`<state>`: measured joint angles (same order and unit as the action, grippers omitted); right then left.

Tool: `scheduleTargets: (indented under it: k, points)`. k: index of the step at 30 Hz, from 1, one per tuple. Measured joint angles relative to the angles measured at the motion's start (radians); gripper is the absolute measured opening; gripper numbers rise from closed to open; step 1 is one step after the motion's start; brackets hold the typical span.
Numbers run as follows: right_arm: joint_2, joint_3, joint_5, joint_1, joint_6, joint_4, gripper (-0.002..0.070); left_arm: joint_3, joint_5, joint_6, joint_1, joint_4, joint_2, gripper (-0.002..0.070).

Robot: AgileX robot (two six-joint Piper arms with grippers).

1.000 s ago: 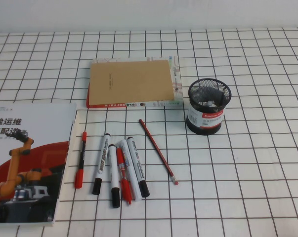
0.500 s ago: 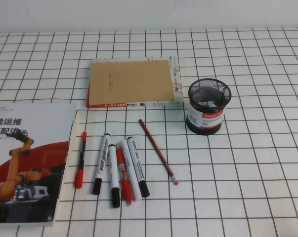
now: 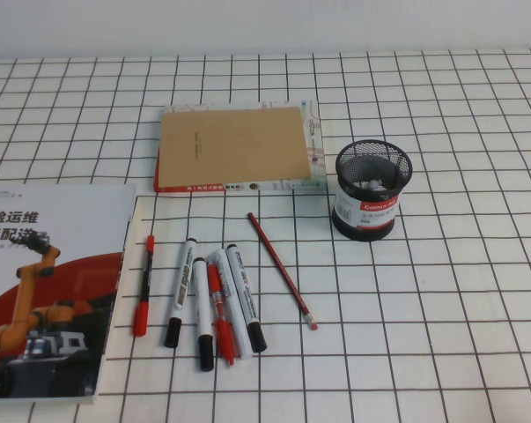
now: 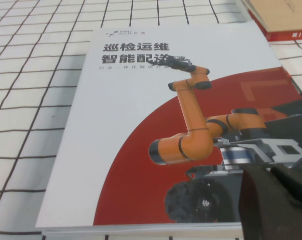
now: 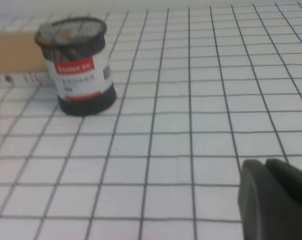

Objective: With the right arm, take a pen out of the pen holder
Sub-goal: 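Take a marker out of the pen holder and lay it on the table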

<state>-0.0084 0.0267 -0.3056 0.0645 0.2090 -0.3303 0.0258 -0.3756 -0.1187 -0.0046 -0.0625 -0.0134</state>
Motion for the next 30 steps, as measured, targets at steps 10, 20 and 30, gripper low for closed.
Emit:
scheduleTargets:
  k: [10, 20, 30]
  points:
    - [0.0, 0.0, 0.229, 0.0, 0.0, -0.446, -0.0016, 0.0, 0.0, 0.0, 0.0, 0.0, 0.0, -0.0004]
    - [0.008, -0.021, 0.148, 0.0, 0.0, -0.513, -0.0016, 0.0, 0.0, 0.0, 0.0, 0.0, 0.0, -0.0004]
    - [0.396, -0.291, -0.066, 0.0, 0.076, -0.506, -0.0016, 0.0, 0.0, 0.0, 0.0, 0.0, 0.0, -0.0004]
